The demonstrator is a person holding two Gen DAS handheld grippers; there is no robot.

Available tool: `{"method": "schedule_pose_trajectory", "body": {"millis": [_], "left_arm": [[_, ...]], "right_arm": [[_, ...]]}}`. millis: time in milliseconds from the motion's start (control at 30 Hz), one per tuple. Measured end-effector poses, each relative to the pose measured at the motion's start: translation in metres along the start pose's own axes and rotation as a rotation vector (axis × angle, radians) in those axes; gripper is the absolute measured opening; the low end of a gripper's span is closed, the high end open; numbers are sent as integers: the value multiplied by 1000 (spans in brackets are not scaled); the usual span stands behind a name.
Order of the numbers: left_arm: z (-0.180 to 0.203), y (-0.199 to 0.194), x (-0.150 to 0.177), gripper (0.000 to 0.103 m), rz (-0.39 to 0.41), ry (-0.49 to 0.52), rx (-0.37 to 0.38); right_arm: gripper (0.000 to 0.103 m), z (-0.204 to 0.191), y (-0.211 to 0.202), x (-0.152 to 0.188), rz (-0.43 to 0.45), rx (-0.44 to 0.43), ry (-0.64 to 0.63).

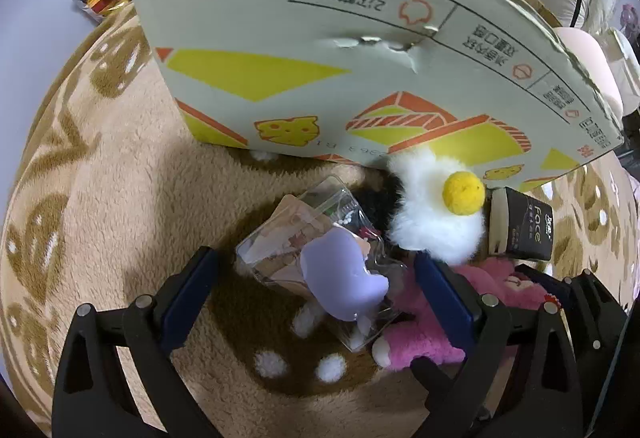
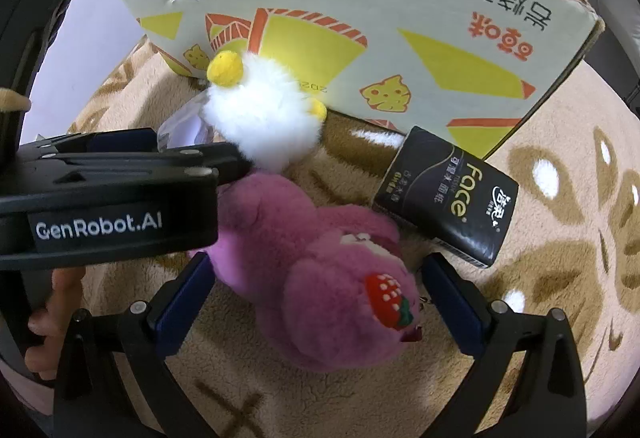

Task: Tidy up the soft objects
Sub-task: 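Grasp the clear packet with the left tool while the right tool reaches the pink bear, then grasp the pink bear with the right tool while the left tool holds the packet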

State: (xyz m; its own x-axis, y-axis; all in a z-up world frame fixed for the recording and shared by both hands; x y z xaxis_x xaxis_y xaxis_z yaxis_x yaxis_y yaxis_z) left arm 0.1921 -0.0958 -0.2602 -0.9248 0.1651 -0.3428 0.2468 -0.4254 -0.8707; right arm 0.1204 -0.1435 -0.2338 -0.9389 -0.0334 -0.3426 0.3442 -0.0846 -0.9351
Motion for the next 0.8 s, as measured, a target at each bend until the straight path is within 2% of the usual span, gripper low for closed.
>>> {"method": "schedule_pose_trajectory", "body": {"millis": [167, 233, 300, 433, 667, 800], "left_arm": [[-2, -3, 0, 86, -9, -2, 5], [-5, -4, -1, 78, -16, -3, -11], [-11, -5, 0, 63, -34, 11, -47], [-13, -6, 1, 61, -31, 24, -51], [-24, -17, -2, 48, -9, -23, -25], [-28, -23, 1, 47, -4, -30, -18]], "right_arm": [[103, 1, 0, 1, 0, -1, -3], [103, 1, -1, 1, 1, 1, -3], [103, 1, 0, 1, -1, -2, -3], [103, 1, 0, 1, -2, -3, -3], [103, 0, 0, 2, -14, -10, 0], [103, 2, -1, 1, -18, -12, 5]]}}
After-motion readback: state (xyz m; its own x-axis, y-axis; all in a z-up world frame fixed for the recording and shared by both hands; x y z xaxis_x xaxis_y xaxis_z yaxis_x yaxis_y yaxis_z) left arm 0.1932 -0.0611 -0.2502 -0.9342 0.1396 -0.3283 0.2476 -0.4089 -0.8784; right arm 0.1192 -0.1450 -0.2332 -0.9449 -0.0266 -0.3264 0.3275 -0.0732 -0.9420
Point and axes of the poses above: each gripper's, at about its wrist camera, not at the fingertips, and y roughly the way its jaws point, z to its right, x to its underside, the point moved 10 cm from there along y, roughly the way its jaws point, and after that the axes turned 13 degrees about x, right-handed, at the moved point
